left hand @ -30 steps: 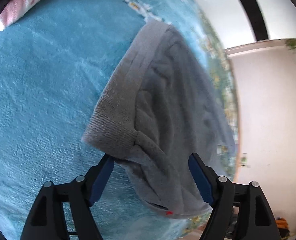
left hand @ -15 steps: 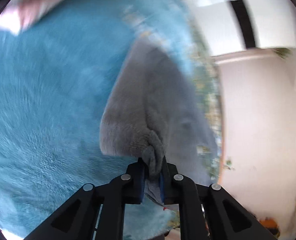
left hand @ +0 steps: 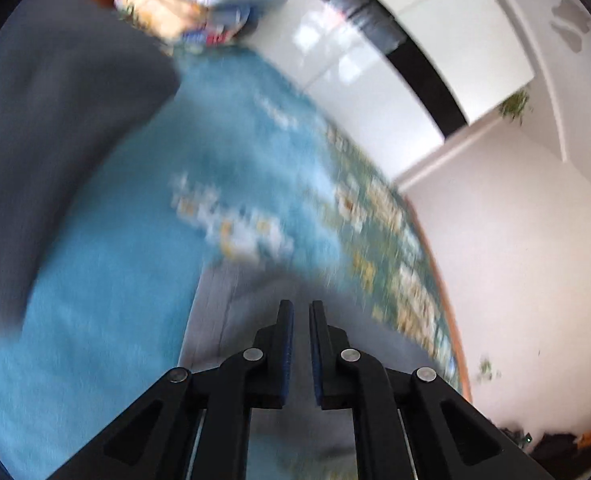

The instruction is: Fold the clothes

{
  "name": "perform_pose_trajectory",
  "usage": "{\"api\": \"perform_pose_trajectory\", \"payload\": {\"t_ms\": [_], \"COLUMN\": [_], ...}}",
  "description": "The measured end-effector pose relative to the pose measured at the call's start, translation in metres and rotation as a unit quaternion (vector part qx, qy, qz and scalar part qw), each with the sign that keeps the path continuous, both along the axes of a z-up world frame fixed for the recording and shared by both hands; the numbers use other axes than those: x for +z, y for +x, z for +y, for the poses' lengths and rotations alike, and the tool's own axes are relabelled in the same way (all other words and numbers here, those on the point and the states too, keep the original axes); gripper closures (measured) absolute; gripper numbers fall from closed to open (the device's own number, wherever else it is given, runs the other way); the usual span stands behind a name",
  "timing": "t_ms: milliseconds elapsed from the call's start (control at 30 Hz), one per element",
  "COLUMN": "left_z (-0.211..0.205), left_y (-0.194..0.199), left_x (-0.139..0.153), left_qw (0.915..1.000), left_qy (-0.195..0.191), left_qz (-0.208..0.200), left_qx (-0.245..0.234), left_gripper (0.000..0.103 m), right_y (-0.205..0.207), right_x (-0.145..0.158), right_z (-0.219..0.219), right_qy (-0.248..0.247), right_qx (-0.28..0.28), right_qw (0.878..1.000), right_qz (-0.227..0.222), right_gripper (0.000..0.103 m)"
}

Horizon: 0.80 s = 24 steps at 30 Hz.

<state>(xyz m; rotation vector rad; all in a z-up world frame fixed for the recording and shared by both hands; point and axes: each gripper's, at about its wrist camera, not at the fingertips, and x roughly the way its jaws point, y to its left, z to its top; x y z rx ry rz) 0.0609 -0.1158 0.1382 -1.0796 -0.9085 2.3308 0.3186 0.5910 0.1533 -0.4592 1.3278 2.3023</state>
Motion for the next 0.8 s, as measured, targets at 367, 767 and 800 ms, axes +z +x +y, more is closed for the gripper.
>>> {"api": "perform_pose_trajectory", "payload": {"t_ms": [367, 767, 800], "left_z": [0.036, -0.018, -0.017], "left_y": [0.004, 0.073, 0.08], "left_x": [-0.084, -0.097, -0.101], "left_qw": [0.9862, 0.9818, 0.98], "left_qy": [-0.052, -0.019, -0.002], "left_qz": [-0.122, -0.165, -0.175], "left_qx": [-0.1, -0.092, -0.096], "left_gripper": [0.085, 0.036, 0.036], "right_y": [-0.076, -0.01, -0.007], "right_x": [-0.035, -0.037, -0.037], "right_z": [0.007, 0.001, -0.002], "right_qy": [0.02, -0.017, -0.019], "right_qx": [0.021, 0.0, 0.004], "right_qw": [0.996, 0.997, 0.997], "right_qz": [-0.079, -0.069, -0.07], "right_gripper": [0.1, 0.1, 0.1]}}
